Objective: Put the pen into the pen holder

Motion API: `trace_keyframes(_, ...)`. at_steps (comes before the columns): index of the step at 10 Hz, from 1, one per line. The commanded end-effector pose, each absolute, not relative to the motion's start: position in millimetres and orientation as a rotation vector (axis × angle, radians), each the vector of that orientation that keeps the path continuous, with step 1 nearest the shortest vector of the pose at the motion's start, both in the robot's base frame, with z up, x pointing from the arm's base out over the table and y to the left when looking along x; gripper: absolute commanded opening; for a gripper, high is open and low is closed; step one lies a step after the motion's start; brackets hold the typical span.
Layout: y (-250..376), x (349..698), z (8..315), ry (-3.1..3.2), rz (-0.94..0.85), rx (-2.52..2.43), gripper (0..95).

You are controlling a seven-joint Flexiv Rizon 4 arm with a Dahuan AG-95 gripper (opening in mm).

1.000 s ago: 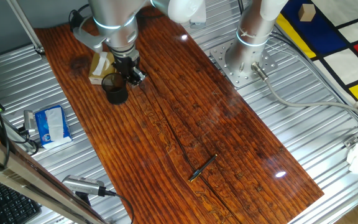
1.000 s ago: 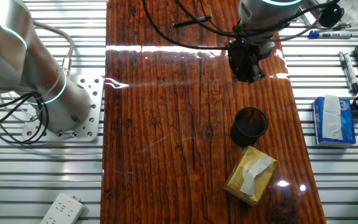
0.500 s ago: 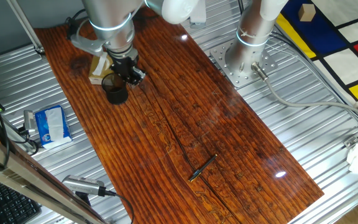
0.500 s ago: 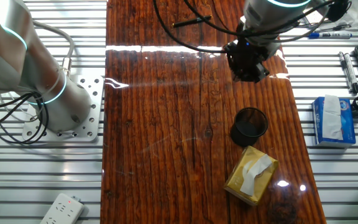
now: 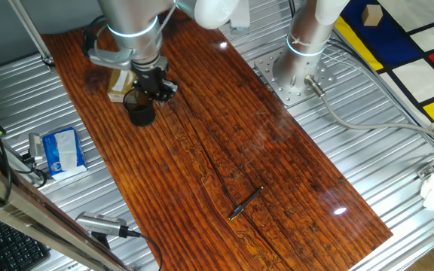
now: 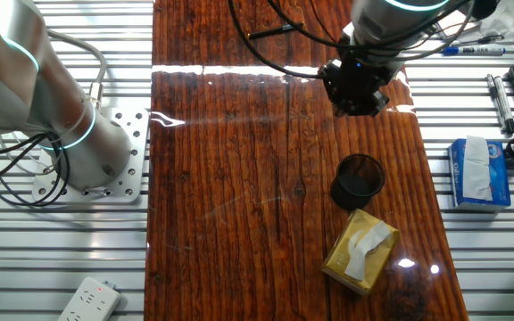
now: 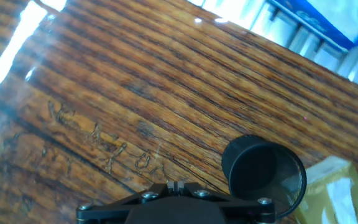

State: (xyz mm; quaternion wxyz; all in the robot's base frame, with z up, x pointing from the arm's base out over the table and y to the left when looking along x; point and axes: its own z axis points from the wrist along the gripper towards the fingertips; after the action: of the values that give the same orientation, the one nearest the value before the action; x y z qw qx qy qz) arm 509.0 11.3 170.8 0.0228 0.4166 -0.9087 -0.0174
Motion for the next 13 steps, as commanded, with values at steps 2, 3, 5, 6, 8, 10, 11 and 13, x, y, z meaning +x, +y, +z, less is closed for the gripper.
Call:
trace_keyframes(2,11.3,508.9,170.7,-2.796,-0.068,1.342,0.0)
trace_keyframes(3,11.3,508.9,170.7,-2.791,-0.069,1.354,0.0)
trace_keyframes(5,11.3,508.9,170.7,-2.78,-0.061,1.37,0.0)
trace_keyframes(6,11.3,508.9,170.7,-2.779,-0.061,1.373,0.0)
trace_keyframes(8,11.3,508.9,170.7,-2.799,-0.061,1.337,0.0)
trace_keyframes(10,19.7,501.3,170.1,-2.825,-0.063,1.261,0.0)
trace_keyframes(11,27.2,494.2,169.2,-2.836,-0.054,1.232,0.0)
trace_keyframes(13,51.7,478.9,168.1,-2.86,-0.041,1.162,0.0)
